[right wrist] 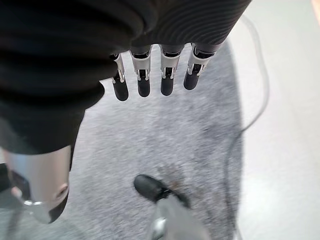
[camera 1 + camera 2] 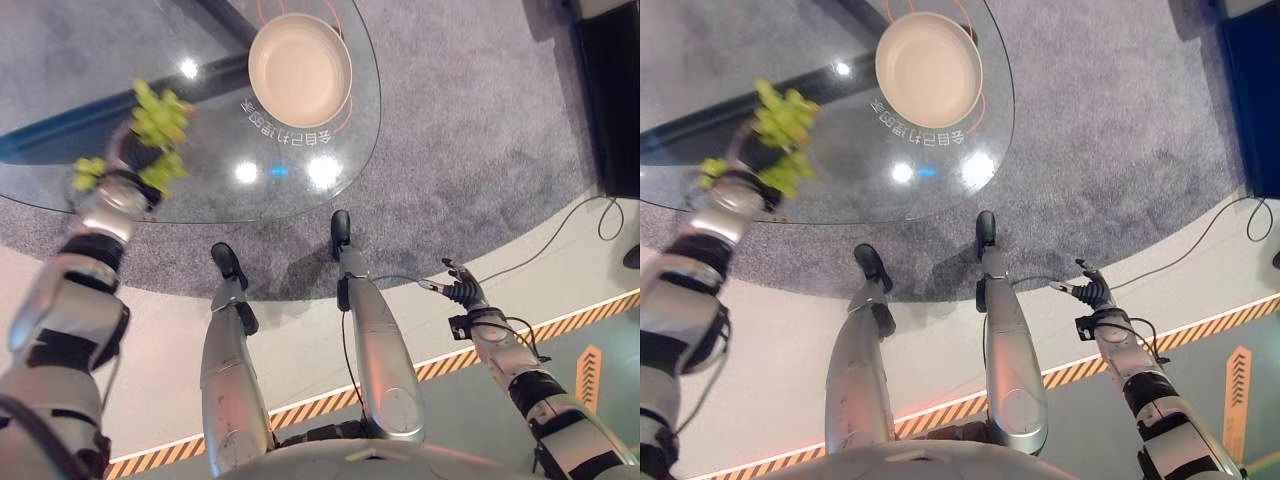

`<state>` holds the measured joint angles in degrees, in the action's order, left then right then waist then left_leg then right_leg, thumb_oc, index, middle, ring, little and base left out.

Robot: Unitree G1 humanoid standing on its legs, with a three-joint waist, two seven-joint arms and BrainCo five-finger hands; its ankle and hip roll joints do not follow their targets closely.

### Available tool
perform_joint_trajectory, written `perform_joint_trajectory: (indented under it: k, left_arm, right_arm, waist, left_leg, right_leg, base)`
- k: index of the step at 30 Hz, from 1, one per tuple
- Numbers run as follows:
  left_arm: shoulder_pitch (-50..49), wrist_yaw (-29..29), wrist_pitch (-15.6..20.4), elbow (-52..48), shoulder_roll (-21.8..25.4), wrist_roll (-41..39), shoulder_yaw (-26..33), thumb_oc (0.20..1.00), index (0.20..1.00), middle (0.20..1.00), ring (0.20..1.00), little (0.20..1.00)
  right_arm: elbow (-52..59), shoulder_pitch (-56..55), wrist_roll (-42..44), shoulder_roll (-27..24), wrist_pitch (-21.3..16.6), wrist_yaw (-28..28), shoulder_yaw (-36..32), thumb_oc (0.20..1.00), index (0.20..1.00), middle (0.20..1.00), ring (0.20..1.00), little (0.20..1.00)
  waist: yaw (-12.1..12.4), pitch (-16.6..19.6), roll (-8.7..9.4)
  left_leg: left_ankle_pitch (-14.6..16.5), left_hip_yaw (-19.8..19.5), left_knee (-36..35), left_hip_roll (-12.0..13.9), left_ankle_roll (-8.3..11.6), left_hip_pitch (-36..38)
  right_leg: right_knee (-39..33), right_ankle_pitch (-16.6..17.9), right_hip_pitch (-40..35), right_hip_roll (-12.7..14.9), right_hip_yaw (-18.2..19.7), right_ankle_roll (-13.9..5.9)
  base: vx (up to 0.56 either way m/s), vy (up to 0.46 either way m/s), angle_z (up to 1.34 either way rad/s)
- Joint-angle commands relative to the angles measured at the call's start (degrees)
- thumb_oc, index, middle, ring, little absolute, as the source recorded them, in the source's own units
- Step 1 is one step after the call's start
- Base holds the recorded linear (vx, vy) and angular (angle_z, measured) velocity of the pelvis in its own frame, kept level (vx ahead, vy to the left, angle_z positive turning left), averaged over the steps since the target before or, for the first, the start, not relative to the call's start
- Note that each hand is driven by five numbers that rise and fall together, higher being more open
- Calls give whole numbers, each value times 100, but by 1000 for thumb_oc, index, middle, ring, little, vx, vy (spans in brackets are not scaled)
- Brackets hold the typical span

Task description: Pick up fruits into the plate

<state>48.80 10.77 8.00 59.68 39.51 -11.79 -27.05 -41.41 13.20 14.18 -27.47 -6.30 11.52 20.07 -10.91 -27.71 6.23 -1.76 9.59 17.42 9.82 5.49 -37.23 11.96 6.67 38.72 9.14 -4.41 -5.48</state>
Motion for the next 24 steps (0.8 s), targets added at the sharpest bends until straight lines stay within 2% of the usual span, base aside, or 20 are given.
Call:
perform_joint_trajectory:
  k: [1,5,8,14,16,20,24]
  left_arm:
    - [-313,-125,304,-470,-39,-662,449,200,200,200,200,200]
    - [-707,-361,310,-820,-242,-1195,744,200,200,200,200,200]
    - [-1220,-607,349,-1265,-562,-1457,986,200,200,200,200,200]
    - [-1967,-693,521,-1828,-920,-1410,1089,200,200,200,200,200]
    - [-2330,-811,609,-2203,-952,-1428,1164,200,200,200,200,200]
    - [-2632,-1012,759,-2578,-948,-1527,1296,200,200,200,200,200]
    - [-3125,-1356,716,-3410,-965,-1687,1448,200,200,200,200,200]
  right_arm:
    - [534,-549,106,-26,149,46,-171,1000,1000,1000,1000,1000]
    - [744,-591,46,42,87,-148,-176,1000,1000,1000,1000,1000]
    - [1098,-647,103,146,22,-227,-192,1000,1000,1000,1000,1000]
    - [1472,-836,-286,111,-78,-505,-178,1000,1000,1000,1000,1000]
    - [1747,-868,-405,53,-46,-947,-199,1000,1000,1000,1000,1000]
    - [2069,-887,-302,-64,-31,-1439,-236,1000,1000,1000,1000,1000]
    - [2558,-854,-207,-224,167,-1918,-322,1000,1000,1000,1000,1000]
  waist:
    - [193,-209,83]
    - [315,-209,5]
    - [441,-187,-45]
    - [485,363,-223]
    - [535,721,-323]
    - [602,996,-352]
    - [747,1355,-398]
  left_leg:
    - [511,137,-193,-640,-179,448]
    - [505,90,-328,-644,-170,1015]
    - [488,35,-593,-634,-154,1835]
    - [424,70,-1007,-628,-110,2542]
    - [458,96,-1198,-601,-115,3098]
    - [413,108,-1321,-513,-92,3382]
    - [358,134,-1518,-438,-39,3713]
  right_leg:
    - [85,-528,-487,-375,-322,-106]
    - [129,-699,-1029,-348,-371,-96]
    - [47,-802,-1814,-294,-347,-115]
    - [-334,-789,-2529,-130,-445,-150]
    - [-524,-827,-3105,-41,-535,-184]
    - [-662,-781,-3423,30,-626,-203]
    - [-893,-722,-3829,98,-822,-224]
  base:
    - [-12,-35,7]
    - [10,-27,10]
    - [40,-24,8]
    - [94,65,4]
    - [116,106,-8]
    - [80,2,-1]
    - [98,-10,6]
